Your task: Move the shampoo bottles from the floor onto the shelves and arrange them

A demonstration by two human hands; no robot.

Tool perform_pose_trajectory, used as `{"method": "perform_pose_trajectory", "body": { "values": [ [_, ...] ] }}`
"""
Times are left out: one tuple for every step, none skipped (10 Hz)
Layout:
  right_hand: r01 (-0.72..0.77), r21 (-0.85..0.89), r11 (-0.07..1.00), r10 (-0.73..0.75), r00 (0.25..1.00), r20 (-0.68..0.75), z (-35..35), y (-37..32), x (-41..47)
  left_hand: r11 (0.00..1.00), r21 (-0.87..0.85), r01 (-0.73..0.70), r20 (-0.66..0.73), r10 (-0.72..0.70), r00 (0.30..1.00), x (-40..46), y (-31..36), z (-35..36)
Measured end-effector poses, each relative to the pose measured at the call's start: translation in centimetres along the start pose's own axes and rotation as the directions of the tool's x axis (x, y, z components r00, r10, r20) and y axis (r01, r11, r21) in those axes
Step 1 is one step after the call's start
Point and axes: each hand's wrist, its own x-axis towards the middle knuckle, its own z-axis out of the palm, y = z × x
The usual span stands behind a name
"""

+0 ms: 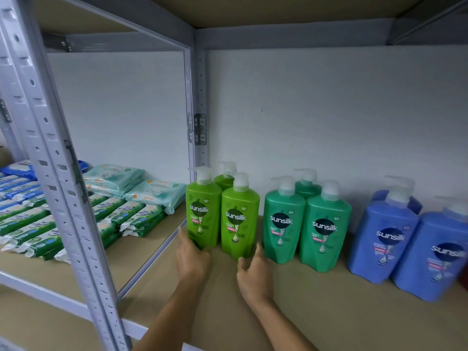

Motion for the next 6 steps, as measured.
{"method": "perform_pose_trajectory", "body": {
  "values": [
    [0.031, -0.019, 0.999, -0.030, 0.999, 0.043, -1.5, 0.8, -1.4, 0.998, 0.030, 0.049, -0.060, -0.047, 0.997, -1.2, 0.3, 0.1],
    [0.089, -0.076, 0.993, -0.083, 0.993, 0.078, -3.7, 1.9, -2.7, 0.995, 0.090, 0.037, -0.122, -0.025, 0.992, -3.6, 0.8, 0.3],
    [0.167, -0.165, 0.972, -0.146, 0.981, 0.128, -7.0, 3.6, -4.3, 0.987, 0.159, 0.002, -0.110, 0.016, 0.994, -6.2, 1.2, 0.6],
    [0.178, -0.280, 0.943, -0.138, 0.978, 0.157, -10.5, 5.7, -5.8, 0.962, 0.261, -0.083, 0.044, 0.074, 0.996, -8.7, 1.9, 1.2],
    [0.190, -0.379, 0.906, -0.148, 0.980, 0.136, -13.9, 7.6, -7.3, 0.892, 0.346, -0.291, 0.266, 0.204, 0.942, -11.6, 2.3, 1.8],
    [0.183, -0.463, 0.867, -0.150, 0.983, 0.107, -16.6, 9.2, -8.8, 0.790, 0.421, -0.446, 0.423, 0.264, 0.867, -13.7, 2.4, 2.1]
  ]
}}
